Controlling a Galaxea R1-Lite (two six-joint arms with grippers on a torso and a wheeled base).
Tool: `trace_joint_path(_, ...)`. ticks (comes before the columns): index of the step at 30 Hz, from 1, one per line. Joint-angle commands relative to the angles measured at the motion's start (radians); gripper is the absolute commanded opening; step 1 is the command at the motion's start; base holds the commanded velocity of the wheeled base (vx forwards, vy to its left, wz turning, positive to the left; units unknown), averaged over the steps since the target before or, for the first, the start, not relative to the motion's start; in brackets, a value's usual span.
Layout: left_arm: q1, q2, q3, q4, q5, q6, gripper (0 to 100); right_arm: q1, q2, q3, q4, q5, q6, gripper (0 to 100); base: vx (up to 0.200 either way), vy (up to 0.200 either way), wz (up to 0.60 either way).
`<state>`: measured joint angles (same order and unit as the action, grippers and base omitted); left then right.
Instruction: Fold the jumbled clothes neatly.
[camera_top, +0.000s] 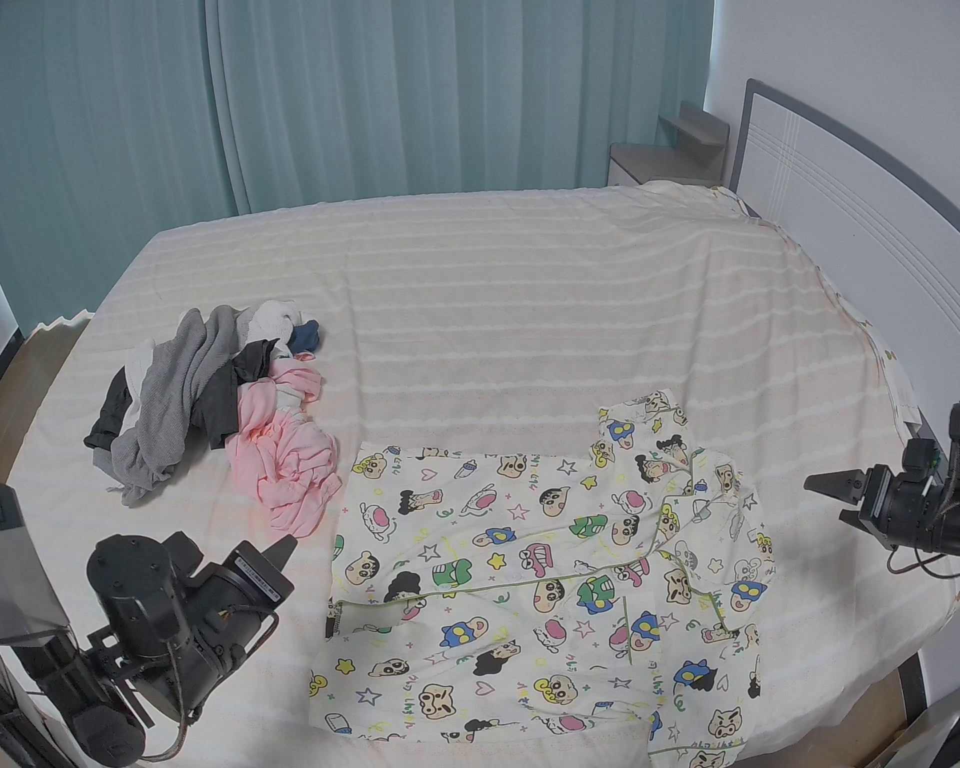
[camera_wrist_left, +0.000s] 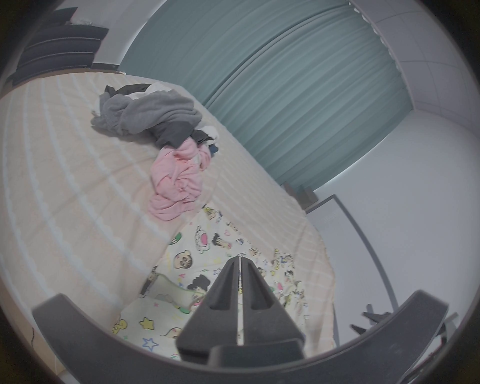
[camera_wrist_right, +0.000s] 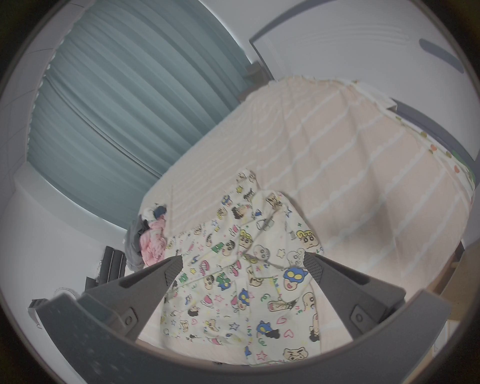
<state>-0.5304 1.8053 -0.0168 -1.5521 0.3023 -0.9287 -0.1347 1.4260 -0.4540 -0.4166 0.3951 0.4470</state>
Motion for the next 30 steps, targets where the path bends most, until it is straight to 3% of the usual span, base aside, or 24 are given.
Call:
trace_joint_path(1, 0.026, -0.119, 0.008, -0.019, -0.075, 0.013, 0, -0.105, 0.413, -0.170, 0.035, 0.093, -0.149, 100, 0.000, 0.000, 0.00)
trace_joint_path(9, 0.026, -0.113, 0.008, -0.019, -0.077, 0.010, 0, -0.105, 0.660, -0.368, 0.045, 0.048, -0.174, 100, 0.000, 0.000, 0.00)
trace_joint_path(27, 0.032, -0.064, 0.009, -0.019, -0.069, 0.010, 0, -0.014, 0.824, -0.502, 0.035, 0.031, -0.174, 100, 0.000, 0.000, 0.00)
trace_joint_path(28, 0.032, -0.064, 0.009, -0.019, -0.069, 0.010, 0, -0.014, 0.831, -0.509, 0.036, 0.028, -0.171, 0, 0.000, 0.000, 0.00)
trace_joint_path(30, 0.033, -0.064, 0.009, -0.019, -0.069, 0.010, 0, -0.011, 0.838, -0.517, 0.036, 0.014, -0.169, 0, 0.000, 0.000, 0.00)
